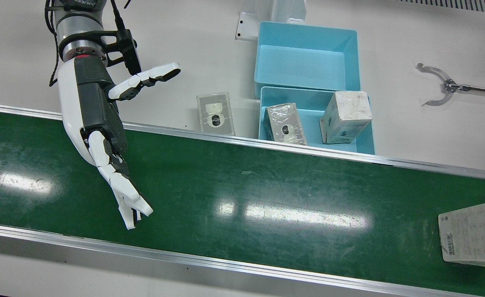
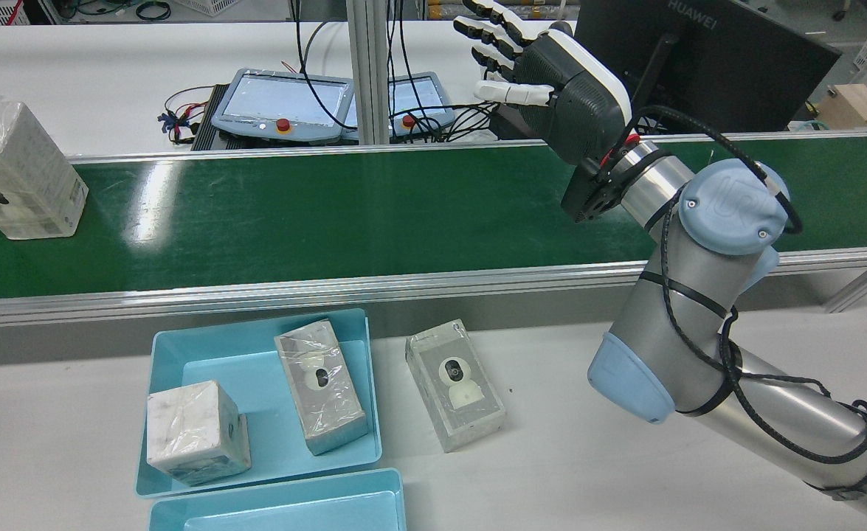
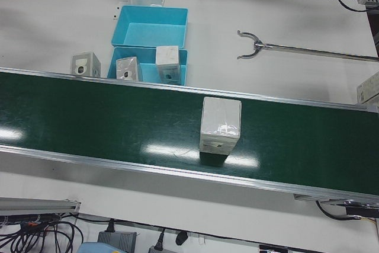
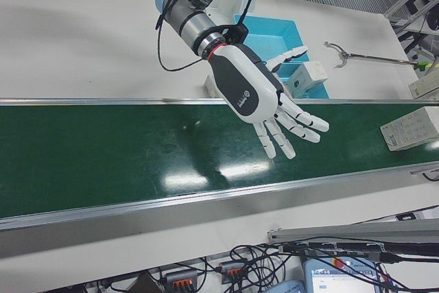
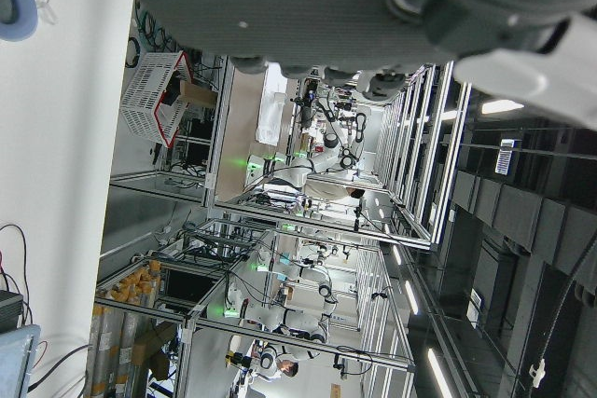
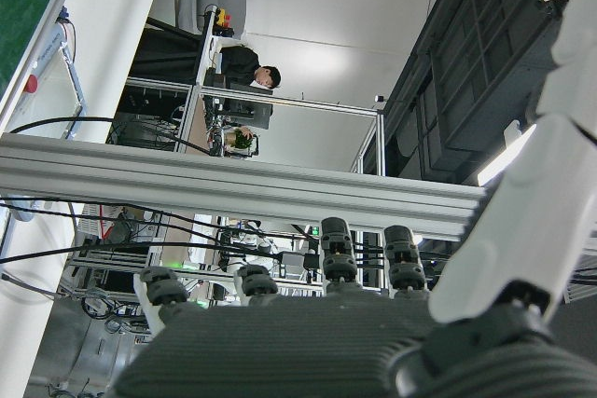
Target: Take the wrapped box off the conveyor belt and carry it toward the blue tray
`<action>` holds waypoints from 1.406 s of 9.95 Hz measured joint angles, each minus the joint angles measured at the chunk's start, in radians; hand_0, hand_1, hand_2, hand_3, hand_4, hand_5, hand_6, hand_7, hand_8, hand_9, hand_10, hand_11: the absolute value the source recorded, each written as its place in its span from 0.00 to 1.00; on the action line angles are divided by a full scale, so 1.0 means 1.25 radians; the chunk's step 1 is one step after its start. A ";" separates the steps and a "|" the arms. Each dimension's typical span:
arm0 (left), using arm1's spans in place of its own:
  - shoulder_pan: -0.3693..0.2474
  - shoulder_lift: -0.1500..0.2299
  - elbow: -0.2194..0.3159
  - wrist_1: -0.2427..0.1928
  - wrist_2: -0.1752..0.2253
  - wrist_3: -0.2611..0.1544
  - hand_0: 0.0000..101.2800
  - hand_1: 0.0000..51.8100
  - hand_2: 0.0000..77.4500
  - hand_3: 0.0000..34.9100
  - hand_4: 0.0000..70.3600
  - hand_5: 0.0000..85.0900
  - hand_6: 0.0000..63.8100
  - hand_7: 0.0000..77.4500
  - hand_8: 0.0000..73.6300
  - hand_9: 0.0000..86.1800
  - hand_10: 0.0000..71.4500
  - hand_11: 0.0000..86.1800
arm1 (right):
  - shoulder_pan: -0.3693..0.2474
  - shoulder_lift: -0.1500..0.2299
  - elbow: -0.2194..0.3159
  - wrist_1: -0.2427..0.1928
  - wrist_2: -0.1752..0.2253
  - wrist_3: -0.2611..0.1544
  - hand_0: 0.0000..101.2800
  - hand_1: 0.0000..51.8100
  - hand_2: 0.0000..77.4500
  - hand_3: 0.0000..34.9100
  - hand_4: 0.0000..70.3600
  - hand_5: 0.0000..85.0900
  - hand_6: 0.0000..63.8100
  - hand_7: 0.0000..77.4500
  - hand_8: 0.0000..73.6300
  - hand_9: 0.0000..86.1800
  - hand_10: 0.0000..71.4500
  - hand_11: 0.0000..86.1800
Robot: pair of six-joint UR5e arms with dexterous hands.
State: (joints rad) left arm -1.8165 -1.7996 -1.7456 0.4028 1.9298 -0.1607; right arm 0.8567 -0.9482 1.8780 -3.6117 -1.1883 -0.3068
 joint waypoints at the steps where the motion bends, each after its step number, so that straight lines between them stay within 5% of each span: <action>1: 0.000 0.000 0.000 0.000 0.000 0.000 0.00 0.00 0.01 0.00 0.01 0.01 0.01 0.01 0.01 0.00 0.01 0.00 | -0.003 0.001 -0.010 -0.001 0.001 0.000 0.38 0.17 0.14 0.86 0.00 0.19 0.00 0.20 0.01 0.07 0.05 0.07; 3: 0.000 0.000 0.000 0.000 0.000 0.000 0.00 0.00 0.01 0.00 0.01 0.01 0.00 0.01 0.01 0.00 0.01 0.00 | -0.007 0.001 -0.026 -0.016 0.003 0.006 0.42 0.25 0.22 0.87 0.07 0.24 0.00 0.25 0.00 0.07 0.04 0.06; 8: 0.000 0.000 0.000 0.000 0.000 0.000 0.00 0.00 0.01 0.00 0.01 0.01 0.01 0.01 0.01 0.01 0.01 0.00 | -0.014 0.004 -0.040 -0.100 0.019 0.027 0.45 0.28 0.25 0.87 0.12 0.27 0.00 0.30 0.00 0.04 0.02 0.05; 14: 0.000 0.000 0.000 0.000 0.000 0.000 0.00 0.00 0.01 0.00 0.00 0.01 0.00 0.01 0.01 0.00 0.00 0.00 | -0.019 0.005 -0.037 -0.109 0.023 0.032 0.44 0.25 0.23 0.87 0.10 0.26 0.00 0.29 0.00 0.06 0.04 0.05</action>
State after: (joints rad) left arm -1.8165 -1.7996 -1.7455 0.4028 1.9298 -0.1607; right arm 0.8331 -0.9419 1.8314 -3.7475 -1.1600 -0.2664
